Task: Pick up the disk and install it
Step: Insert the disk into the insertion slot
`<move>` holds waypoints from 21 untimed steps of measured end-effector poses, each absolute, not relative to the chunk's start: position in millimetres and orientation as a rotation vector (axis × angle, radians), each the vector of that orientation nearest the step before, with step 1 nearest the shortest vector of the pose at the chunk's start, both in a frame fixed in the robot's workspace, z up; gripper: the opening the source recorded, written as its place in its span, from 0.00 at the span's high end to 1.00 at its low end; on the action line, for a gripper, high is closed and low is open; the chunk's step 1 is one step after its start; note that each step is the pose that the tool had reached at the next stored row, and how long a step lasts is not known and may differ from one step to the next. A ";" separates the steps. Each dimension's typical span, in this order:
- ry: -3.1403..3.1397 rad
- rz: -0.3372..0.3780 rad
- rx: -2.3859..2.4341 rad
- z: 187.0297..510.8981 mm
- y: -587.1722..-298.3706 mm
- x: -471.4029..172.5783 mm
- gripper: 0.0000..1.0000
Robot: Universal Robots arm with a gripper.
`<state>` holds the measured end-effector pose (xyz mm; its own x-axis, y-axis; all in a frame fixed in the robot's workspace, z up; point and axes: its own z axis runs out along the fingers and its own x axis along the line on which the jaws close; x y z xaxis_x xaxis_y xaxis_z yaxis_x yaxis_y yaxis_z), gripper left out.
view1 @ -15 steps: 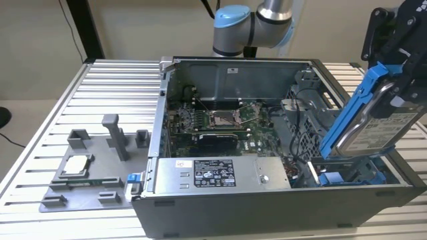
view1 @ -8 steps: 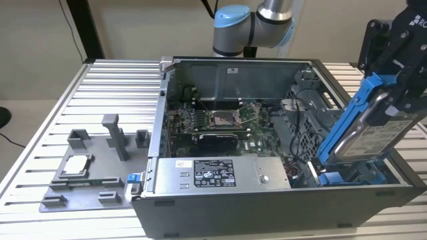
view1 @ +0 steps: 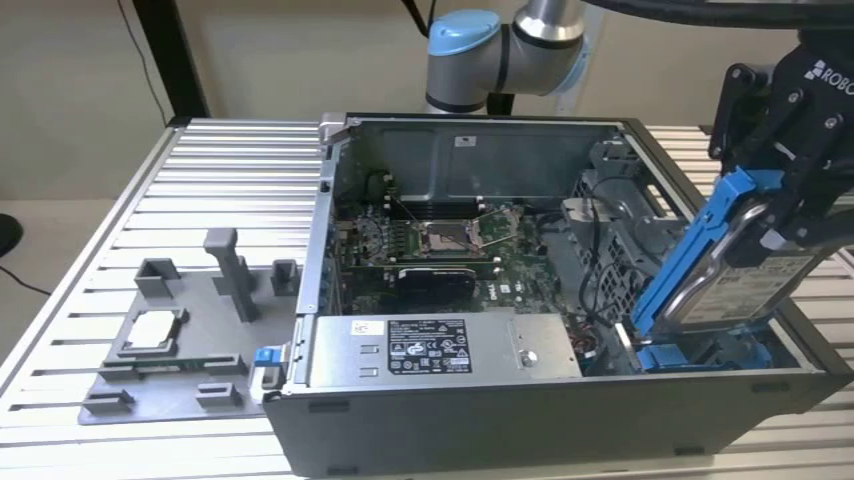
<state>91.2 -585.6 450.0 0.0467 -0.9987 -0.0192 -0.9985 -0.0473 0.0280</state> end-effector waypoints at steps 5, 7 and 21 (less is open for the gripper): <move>-2.163 -0.052 2.268 448.6 -584.6 94.8 1.00; -2.163 -0.052 2.268 448.0 -583.8 95.6 1.00; -2.164 -0.052 2.267 444.6 -583.0 96.4 1.00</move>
<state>96.4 -583.0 444.6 0.0464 -0.9987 -0.0190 -0.9985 -0.0470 0.0280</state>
